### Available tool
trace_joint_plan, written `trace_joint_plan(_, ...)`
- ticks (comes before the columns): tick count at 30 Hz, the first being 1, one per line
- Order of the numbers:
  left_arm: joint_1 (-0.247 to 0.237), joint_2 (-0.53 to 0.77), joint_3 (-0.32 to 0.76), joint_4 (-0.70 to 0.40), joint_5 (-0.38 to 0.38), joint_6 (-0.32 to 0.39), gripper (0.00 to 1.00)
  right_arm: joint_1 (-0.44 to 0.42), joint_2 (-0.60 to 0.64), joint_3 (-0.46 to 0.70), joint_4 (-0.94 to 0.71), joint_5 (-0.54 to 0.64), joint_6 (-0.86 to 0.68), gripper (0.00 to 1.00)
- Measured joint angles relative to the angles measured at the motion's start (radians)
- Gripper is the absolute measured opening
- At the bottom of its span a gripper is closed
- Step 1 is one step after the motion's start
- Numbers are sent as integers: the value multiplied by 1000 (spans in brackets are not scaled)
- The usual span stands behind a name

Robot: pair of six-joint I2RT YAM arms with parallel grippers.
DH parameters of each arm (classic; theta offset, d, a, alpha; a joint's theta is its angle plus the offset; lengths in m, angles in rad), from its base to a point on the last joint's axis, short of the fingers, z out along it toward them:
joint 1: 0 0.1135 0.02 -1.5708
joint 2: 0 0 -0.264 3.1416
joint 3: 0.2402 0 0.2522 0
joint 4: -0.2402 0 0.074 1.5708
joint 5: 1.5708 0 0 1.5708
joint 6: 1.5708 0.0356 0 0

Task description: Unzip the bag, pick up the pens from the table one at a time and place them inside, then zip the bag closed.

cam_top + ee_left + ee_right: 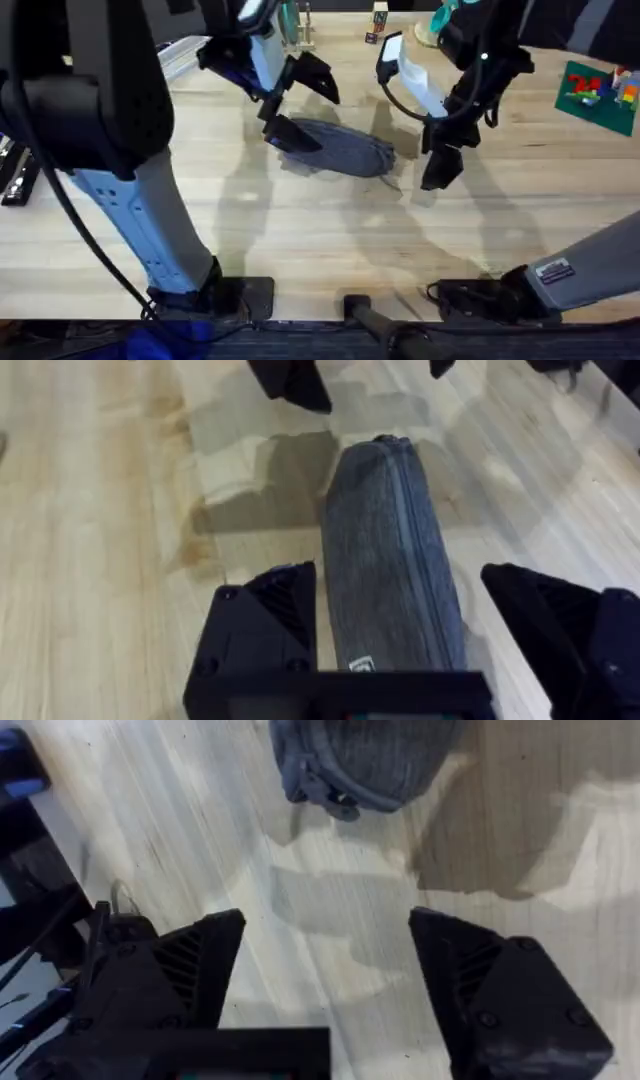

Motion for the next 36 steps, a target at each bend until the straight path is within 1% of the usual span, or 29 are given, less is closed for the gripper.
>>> trace_joint_plan(2, -22, 0, 0, 26, -19, -29, 995, 0, 0, 0, 0, 0, 0, 997)
trace_joint_plan(4, -44, 0, 0, 59, -37, -74, 995, 0, 0, 0, 0, 0, 0, 997)
trace_joint_plan(8, -79, 0, 0, 96, -61, -140, 994, 0, 0, 0, 0, 0, 0, 996)
trace_joint_plan(12, -97, 0, 0, 127, -76, -193, 995, 0, 0, 0, 0, 0, 0, 996)
trace_joint_plan(13, -98, 0, 0, 139, -78, -214, 997, 0, 0, 0, 0, 0, 0, 996)
trace_joint_plan(14, -99, 0, 2, 144, -91, -261, 996, 0, 0, 0, 0, 0, 0, 996)
trace_joint_plan(15, -98, 0, 6, 141, -97, -273, 997, 0, 0, 0, 0, 0, 0, 996)
trace_joint_plan(18, -99, 0, 37, 113, -115, -295, 997, 0, 0, 0, 0, 0, 0, 997)
trace_joint_plan(24, -99, 0, 126, 44, -174, -313, 997, 0, 0, 0, 0, 0, 0, 997)
trace_joint_plan(31, -99, 0, 133, 36, -213, -382, 997, 0, 0, 0, 0, 0, 0, 997)
trace_joint_plan(36, -99, 0, 133, 13, -225, -400, 997, 0, 0, 0, 0, 0, 0, 997)
